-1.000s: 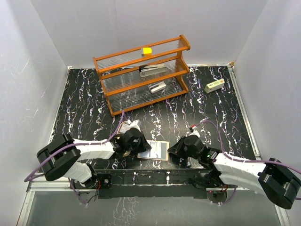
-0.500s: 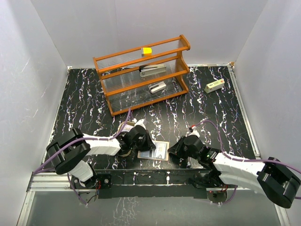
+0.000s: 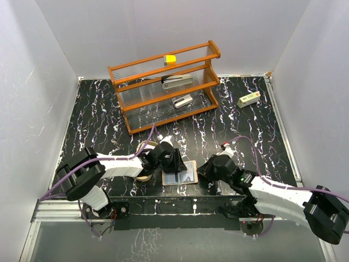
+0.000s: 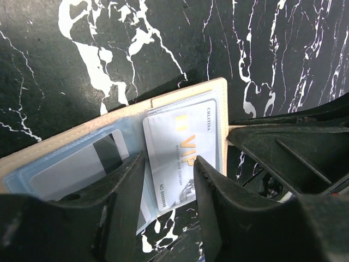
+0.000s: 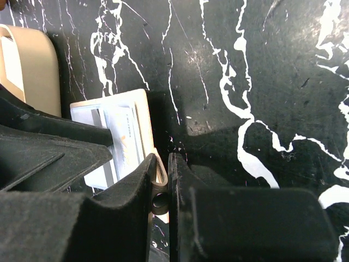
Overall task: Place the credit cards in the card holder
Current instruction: Insert the credit card into the card holder, then turn over the card slot in the card holder.
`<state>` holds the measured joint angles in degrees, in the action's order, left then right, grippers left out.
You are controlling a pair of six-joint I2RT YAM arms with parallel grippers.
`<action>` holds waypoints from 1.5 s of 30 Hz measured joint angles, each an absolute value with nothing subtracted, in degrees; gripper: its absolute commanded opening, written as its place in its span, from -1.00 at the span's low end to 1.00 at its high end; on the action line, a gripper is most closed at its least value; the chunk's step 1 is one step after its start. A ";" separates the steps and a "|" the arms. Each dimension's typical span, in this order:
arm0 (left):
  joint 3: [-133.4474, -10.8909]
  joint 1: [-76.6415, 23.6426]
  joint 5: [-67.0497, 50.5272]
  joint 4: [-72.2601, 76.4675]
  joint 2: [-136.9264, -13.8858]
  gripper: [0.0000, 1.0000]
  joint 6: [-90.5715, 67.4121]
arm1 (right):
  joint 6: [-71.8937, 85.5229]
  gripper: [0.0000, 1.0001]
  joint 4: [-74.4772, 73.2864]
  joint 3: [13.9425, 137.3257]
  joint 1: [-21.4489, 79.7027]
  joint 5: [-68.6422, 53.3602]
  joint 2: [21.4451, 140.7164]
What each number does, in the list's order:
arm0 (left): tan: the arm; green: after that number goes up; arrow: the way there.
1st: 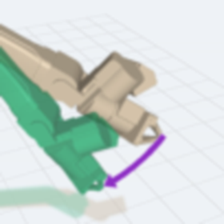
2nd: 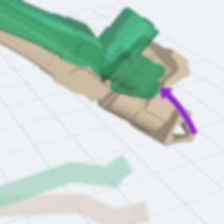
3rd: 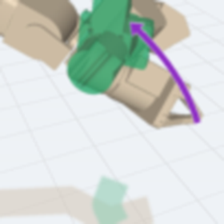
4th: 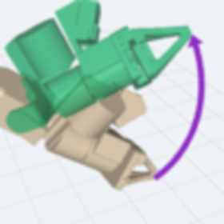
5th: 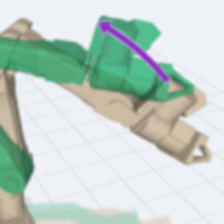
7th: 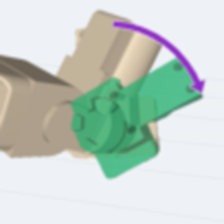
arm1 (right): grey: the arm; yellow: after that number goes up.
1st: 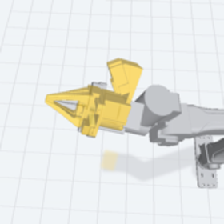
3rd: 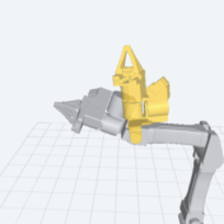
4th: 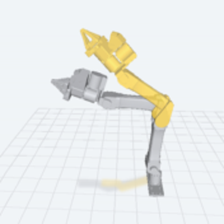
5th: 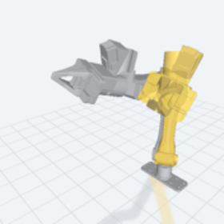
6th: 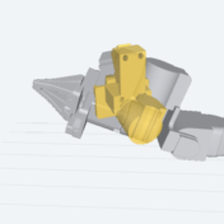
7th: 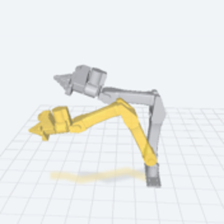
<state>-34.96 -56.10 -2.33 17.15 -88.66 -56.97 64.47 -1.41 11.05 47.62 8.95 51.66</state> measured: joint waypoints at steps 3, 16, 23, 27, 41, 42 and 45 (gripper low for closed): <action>-37.01 -56.12 -0.95 12.71 -87.81 -0.05 -56.34 | 63.55 -1.00 -2.83 11.29 47.64 10.22 50.06; -39.99 -55.83 6.31 -5.30 -79.77 0.31 -53.74 | 57.21 -0.35 -15.44 20.62 47.62 15.18 47.11; -38.74 -54.35 4.21 -4.54 -74.98 0.36 -53.74 | 54.76 -0.51 -14.35 26.15 47.64 10.59 52.25; -36.29 -52.38 1.21 -1.50 -72.79 0.36 -54.74 | 54.26 -0.53 -11.14 26.15 48.12 6.94 56.49; -29.17 -47.11 -5.61 6.04 -68.05 0.35 -58.37 | 50.92 -0.62 -4.58 31.18 51.42 -1.13 74.85; -29.02 -47.07 -5.82 6.13 -68.07 0.34 -58.57 | 50.83 -0.62 -4.32 31.40 51.42 -1.48 75.50; -28.73 -47.03 -6.39 7.18 -68.25 0.33 -58.96 | 50.83 -0.69 -3.99 31.44 51.53 -1.96 77.10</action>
<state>-28.73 -47.03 -6.39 7.18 -68.25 -58.96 50.83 -3.99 31.44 51.53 -1.96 77.10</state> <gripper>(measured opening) 0.673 0.191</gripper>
